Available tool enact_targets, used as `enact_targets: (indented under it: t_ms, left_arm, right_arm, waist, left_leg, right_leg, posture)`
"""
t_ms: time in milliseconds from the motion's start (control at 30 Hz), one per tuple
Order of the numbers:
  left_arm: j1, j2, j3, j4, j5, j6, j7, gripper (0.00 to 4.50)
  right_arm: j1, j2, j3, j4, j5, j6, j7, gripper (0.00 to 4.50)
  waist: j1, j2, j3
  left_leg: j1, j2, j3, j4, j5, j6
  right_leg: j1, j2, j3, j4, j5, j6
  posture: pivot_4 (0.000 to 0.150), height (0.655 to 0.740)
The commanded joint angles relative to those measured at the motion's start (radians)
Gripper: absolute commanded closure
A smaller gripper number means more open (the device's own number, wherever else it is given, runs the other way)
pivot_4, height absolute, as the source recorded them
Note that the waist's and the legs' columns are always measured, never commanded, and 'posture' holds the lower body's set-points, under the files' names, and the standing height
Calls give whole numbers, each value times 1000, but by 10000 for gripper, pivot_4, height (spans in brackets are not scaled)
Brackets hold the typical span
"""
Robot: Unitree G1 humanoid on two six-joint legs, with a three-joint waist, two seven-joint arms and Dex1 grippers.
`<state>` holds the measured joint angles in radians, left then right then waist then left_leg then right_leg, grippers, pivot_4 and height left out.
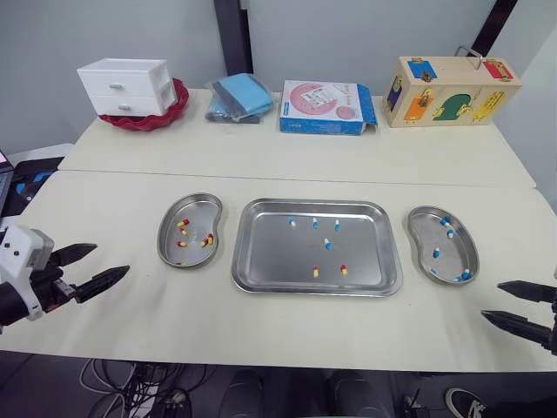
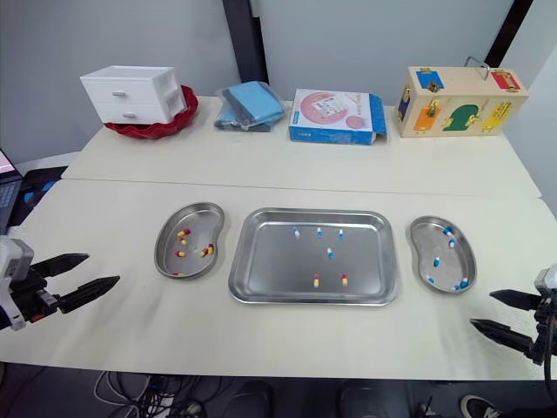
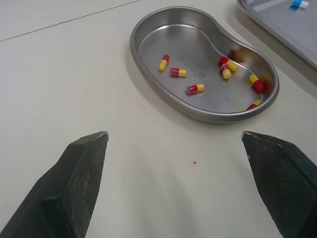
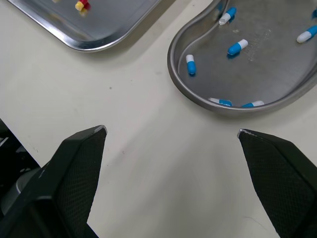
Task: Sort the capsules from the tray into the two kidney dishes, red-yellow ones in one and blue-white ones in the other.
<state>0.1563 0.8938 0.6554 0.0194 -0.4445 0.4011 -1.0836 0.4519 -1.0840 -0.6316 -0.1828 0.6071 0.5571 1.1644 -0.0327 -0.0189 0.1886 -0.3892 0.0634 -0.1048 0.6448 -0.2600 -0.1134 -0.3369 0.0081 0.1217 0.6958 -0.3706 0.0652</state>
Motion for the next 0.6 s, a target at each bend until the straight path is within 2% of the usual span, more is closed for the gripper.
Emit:
enact_targets:
  t_ms: [33, 233, 400, 600]
  left_arm:
    - [25, -22, 40, -23, -13, -40, 21, 243]
    - [89, -52, 63, -59, -38, -62, 24, 243]
    - [180, -136, 67, -166, -79, -127, 1, 243]
    - [259, -237, 42, -276, -115, -218, -25, 243]
  right_arm:
    - [-29, -9, -10, 15, -18, -4, 27, 0]
    - [-60, -8, -13, 61, -58, -31, 60, 0]
    - [-77, -12, -29, 90, -55, -22, 103, 0]
    - [-139, 4, -32, 0, 24, 83, 85, 0]
  waist:
    - [0, 0, 0]
    - [-1, 0, 0]
    - [0, 0, 0]
    - [0, 0, 0]
  left_leg:
    - [0, 0, 0, 0, 0, 0]
    - [0, 0, 0, 0, 0, 0]
    - [0, 0, 2, 0, 0, 0]
    - [0, 0, 2, 0, 0, 0]
  right_leg:
    - [0, 0, 0, 0, 0, 0]
    - [0, 0, 0, -1, 0, 0]
    - [0, 0, 1, -2, 0, 0]
    - [1, 0, 2, -2, 0, 0]
  posture:
    - [1500, 7400]
    - [1500, 7400]
    - [1500, 7400]
    - [1500, 7400]
